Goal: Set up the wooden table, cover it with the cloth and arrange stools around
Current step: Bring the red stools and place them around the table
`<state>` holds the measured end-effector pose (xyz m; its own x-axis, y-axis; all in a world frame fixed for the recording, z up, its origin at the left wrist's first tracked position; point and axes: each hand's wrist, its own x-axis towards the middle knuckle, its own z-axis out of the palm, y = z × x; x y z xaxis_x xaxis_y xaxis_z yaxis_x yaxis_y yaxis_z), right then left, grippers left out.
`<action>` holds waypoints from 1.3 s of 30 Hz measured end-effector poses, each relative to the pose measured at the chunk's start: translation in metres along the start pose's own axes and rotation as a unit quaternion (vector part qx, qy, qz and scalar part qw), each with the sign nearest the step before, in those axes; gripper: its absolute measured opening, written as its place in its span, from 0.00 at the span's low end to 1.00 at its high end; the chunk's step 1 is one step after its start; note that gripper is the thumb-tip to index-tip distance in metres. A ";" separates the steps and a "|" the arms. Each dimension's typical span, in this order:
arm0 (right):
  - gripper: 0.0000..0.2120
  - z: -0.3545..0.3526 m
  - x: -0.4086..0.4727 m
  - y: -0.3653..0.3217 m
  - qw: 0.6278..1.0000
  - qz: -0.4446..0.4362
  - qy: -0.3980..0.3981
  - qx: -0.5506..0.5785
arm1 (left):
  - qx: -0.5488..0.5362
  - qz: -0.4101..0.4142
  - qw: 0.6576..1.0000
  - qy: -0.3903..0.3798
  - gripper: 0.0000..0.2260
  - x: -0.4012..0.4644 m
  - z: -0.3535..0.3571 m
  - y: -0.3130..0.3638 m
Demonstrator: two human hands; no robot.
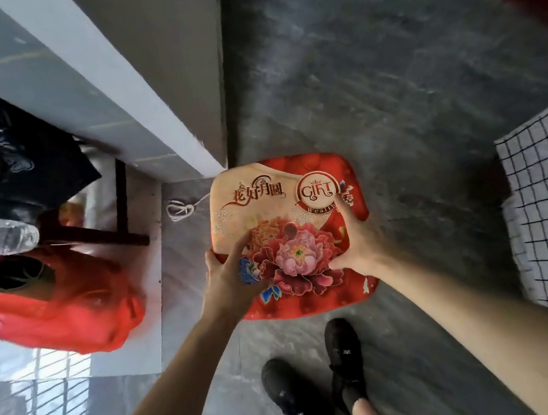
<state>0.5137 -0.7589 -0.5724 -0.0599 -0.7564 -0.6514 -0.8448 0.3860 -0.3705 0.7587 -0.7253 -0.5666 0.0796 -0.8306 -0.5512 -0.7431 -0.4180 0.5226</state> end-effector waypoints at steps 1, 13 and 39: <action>0.65 -0.007 -0.005 0.014 1.000 0.009 0.002 0.017 | 0.006 0.012 1.000 -0.011 0.40 0.002 0.007 0.012; 0.60 -0.060 -0.062 0.169 0.974 0.187 0.074 0.107 | 0.119 0.147 0.970 -0.150 0.42 0.028 0.116 0.150; 0.29 -0.269 -0.193 0.084 0.991 -0.028 0.110 -0.063 | 0.280 0.325 0.902 0.052 0.19 -0.083 -0.038 0.317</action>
<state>0.3112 -0.7225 -0.2996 -0.1149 -0.8770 -0.4665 -0.9093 0.2820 -0.3061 0.5421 -0.8029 -0.3309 -0.4545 -0.8747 -0.1682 -0.8716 0.3978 0.2865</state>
